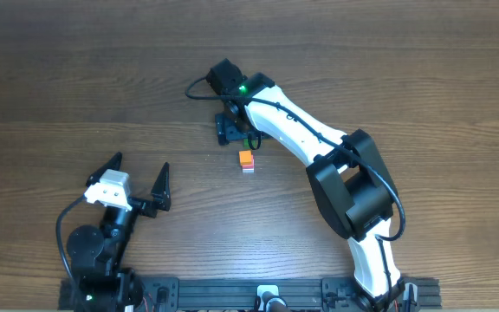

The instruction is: Stack Cubes

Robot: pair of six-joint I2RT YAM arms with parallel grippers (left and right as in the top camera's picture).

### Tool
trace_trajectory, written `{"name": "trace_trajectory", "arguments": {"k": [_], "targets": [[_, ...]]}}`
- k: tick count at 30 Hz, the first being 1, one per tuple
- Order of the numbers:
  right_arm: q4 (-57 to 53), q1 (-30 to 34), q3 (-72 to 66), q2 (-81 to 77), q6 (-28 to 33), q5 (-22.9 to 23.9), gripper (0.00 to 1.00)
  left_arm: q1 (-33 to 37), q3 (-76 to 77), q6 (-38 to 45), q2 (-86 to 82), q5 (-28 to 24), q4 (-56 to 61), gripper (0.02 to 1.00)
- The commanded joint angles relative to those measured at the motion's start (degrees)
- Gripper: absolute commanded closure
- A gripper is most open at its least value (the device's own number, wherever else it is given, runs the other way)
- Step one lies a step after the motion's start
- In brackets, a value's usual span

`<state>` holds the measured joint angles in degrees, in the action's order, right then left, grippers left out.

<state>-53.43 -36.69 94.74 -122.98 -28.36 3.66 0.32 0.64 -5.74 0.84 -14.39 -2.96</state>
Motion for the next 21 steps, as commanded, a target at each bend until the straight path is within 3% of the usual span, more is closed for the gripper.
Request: {"name": "trace_trajectory", "arguments": {"k": [1,13,21], "targets": [[-0.2,-0.1,1.2,-1.0,-1.2,1.1,0.053,-0.3,-0.3,0.8,-0.3,-0.4,0.0,0.02],[0.1,0.0,1.1,-2.4,-1.9,-1.5,0.095,-0.3,-0.3,0.8,-0.3,-0.4,0.0,0.018],[0.5,0.3,1.1,-2.8,-2.5,-1.9,0.205,-0.3,-0.3,0.8,-0.3,-0.4,0.0,0.018]]}}
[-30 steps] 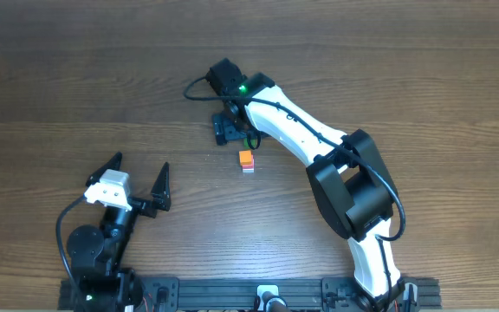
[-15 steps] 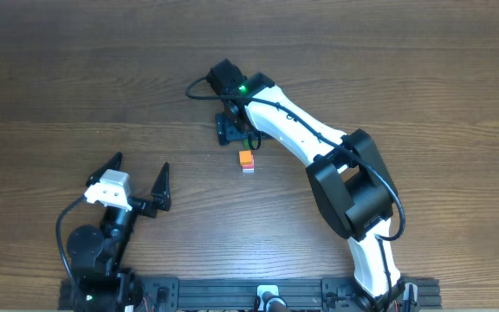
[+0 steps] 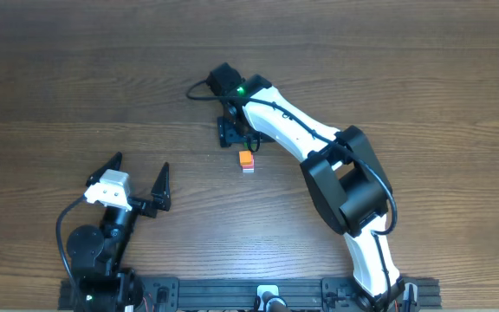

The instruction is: Stack Cubes

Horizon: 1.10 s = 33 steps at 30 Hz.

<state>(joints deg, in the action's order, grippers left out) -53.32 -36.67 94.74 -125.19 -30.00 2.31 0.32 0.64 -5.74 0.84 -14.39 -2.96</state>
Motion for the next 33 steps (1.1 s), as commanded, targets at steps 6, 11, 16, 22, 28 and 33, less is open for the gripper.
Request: {"name": "trace_trajectory", "arguments": {"k": [6,11,16,22,28,33], "targets": [[0.4,0.3,1.1,-0.6,-0.8,-0.5,0.327,-0.3,-0.3,0.8,-0.3,-0.4,0.0,0.018],[0.3,0.2,1.0,-0.6,-0.8,-0.6,0.395,-0.3,-0.3,0.9,-0.3,-0.4,0.0,0.02],[0.4,0.2,0.6,-0.6,-0.8,-0.6,0.437,-0.3,-0.3,0.9,-0.3,-0.4,0.0,0.018],[0.4,0.2,0.1,-0.6,-0.8,-0.6,0.446,-0.3,-0.3,0.8,-0.3,-0.4,0.0,0.018],[0.4,0.2,0.0,-0.6,-0.8,-0.6,0.505,-0.3,-0.3,0.8,-0.3,-0.4,0.0,0.018],[0.4,0.2,0.0,-0.6,-0.8,-0.6,0.538,-0.3,-0.3,0.9,-0.3,-0.4,0.0,0.018]]}}
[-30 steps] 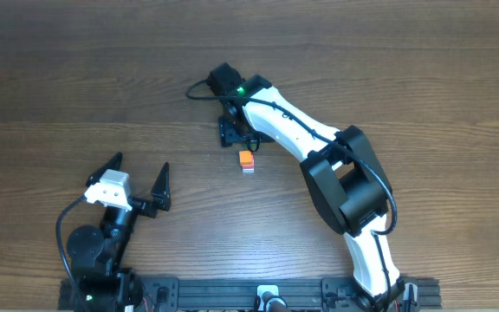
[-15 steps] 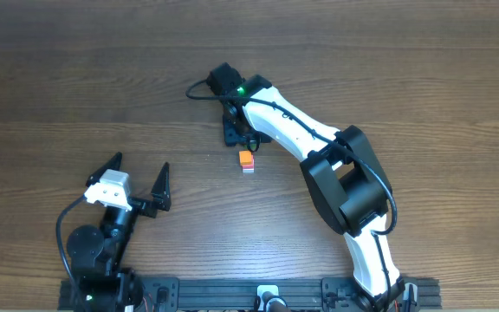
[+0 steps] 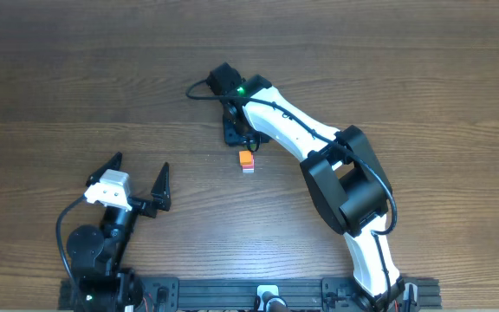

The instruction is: Stack Cubes

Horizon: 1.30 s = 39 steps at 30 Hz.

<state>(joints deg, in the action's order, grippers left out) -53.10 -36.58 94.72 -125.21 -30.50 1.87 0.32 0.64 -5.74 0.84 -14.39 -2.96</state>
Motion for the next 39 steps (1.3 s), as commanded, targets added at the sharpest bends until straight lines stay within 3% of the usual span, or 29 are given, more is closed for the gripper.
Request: {"name": "trace_trajectory", "arguments": {"k": [1,15,39], "targets": [[0.2,0.2,-0.1,-0.6,-0.3,-0.1,0.535,-0.3,-0.3,0.8,-0.3,-0.4,0.0,0.018],[0.6,0.2,-1.0,-0.6,-0.8,-0.2,0.619,-0.3,-0.3,0.9,-0.3,-0.4,0.0,0.018],[0.2,0.3,-1.0,-0.5,-0.8,-0.1,0.858,-0.3,-0.3,0.8,-0.3,-0.4,0.0,0.018]]}}
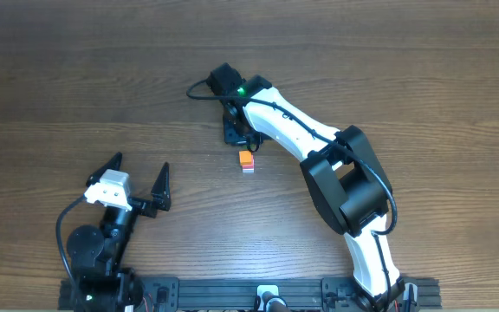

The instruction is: Stack Cubes

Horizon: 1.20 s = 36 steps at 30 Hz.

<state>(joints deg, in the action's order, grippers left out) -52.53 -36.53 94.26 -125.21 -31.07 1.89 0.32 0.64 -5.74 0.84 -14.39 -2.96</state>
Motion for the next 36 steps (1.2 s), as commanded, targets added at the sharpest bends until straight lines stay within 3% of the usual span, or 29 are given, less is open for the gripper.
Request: {"name": "trace_trajectory", "arguments": {"k": [1,8,36], "targets": [[-0.6,0.3,-0.4,-0.5,-0.2,-0.1,0.869,-0.3,-0.3,0.8,-0.3,-0.4,0.0,0.018],[-4.0,0.5,2.6,-0.5,0.7,-0.1,0.989,-0.3,-0.3,0.8,-0.3,-0.4,0.0,0.018],[-17.6,-1.3,14.2,8.8,2.4,2.7,0.989,-0.3,-0.3,0.8,-0.3,-0.4,0.0,0.018]]}}
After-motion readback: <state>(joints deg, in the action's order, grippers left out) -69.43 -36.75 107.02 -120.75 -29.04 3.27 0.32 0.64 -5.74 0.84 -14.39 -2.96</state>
